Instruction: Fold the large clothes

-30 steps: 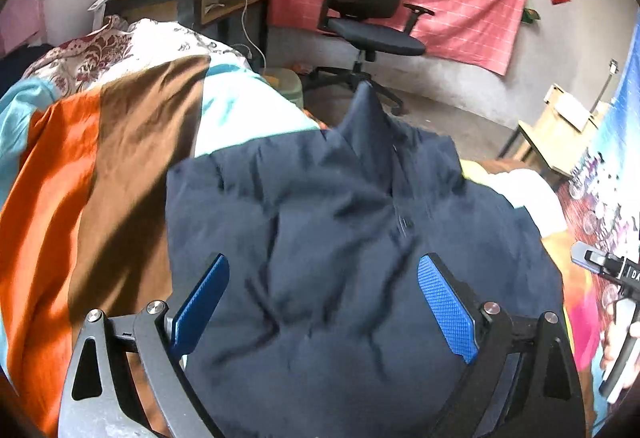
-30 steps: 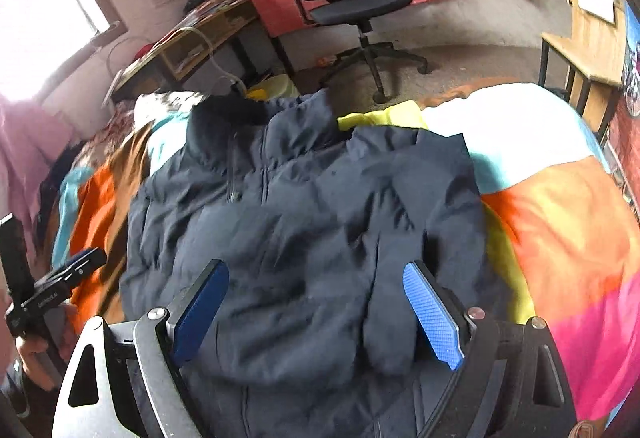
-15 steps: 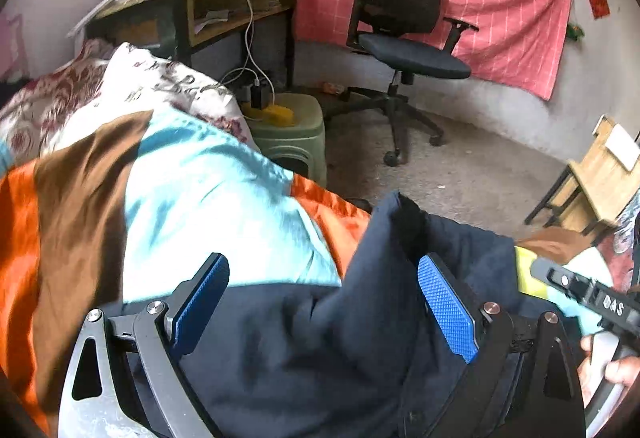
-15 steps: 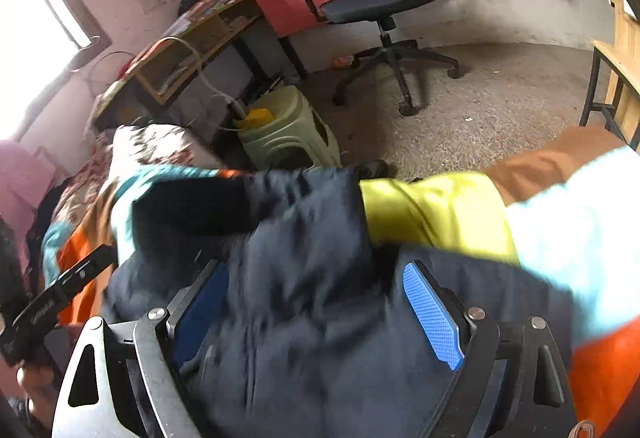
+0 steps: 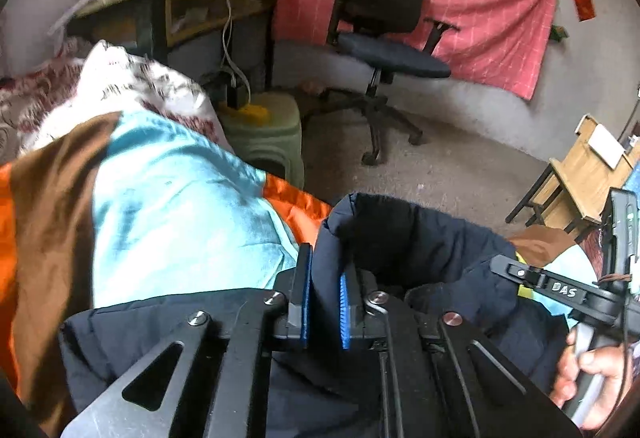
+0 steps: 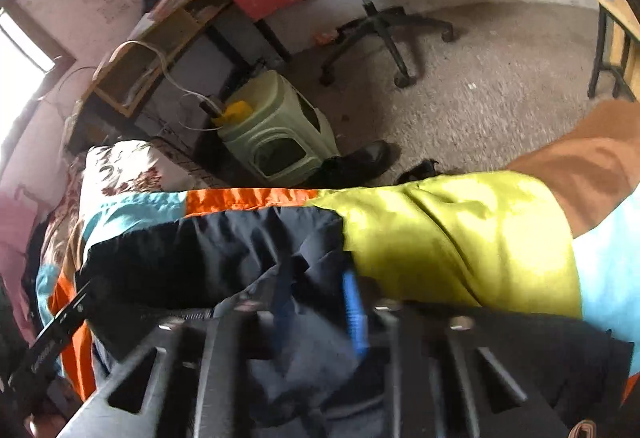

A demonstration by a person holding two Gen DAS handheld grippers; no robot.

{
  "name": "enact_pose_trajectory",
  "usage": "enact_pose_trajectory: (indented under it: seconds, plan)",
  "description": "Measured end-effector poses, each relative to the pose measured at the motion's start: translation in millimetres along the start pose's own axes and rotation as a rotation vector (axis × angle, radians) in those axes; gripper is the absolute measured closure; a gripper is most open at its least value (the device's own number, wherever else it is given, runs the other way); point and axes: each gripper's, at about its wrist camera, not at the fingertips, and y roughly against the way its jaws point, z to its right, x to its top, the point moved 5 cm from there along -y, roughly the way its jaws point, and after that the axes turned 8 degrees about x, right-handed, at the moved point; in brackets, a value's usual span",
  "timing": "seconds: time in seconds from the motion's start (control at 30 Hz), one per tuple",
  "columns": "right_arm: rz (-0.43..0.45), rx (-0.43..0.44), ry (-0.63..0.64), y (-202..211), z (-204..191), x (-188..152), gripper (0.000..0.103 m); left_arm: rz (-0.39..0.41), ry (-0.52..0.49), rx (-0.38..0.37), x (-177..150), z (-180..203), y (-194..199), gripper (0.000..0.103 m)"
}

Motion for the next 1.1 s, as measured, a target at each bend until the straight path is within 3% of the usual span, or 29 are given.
enact_pose_trajectory:
  seconds: [0.07,0.3,0.47,0.6,0.87,1.1]
  plan:
    - [0.015,-0.007,0.040,12.5,-8.8,-4.2,0.093,0.050,-0.010,-0.008,-5.9,-2.5,23.2,0.096]
    - [0.160,0.099,0.131,105.6,-49.9,-29.4,0.095,0.173,-0.037,-0.097,-38.7,-16.7,124.8,0.097]
    - [0.250,0.144,0.272,175.8,-89.0,-79.5,0.095,0.234,-0.088,-0.152,-81.1,-16.8,185.4,0.098]
    - [0.290,0.103,0.391,207.7,-104.3,-130.9,0.095,0.233,-0.126,-0.184,-122.1,-9.9,208.5,0.098]
    - [0.269,-0.043,0.528,204.1,-97.1,-227.0,0.095,0.187,-0.170,-0.168,-195.8,-5.5,190.0,0.098]
    - [0.195,-0.144,0.526,155.4,-59.4,-258.4,0.095,0.137,-0.144,-0.132,-215.5,-5.0,138.1,0.098]
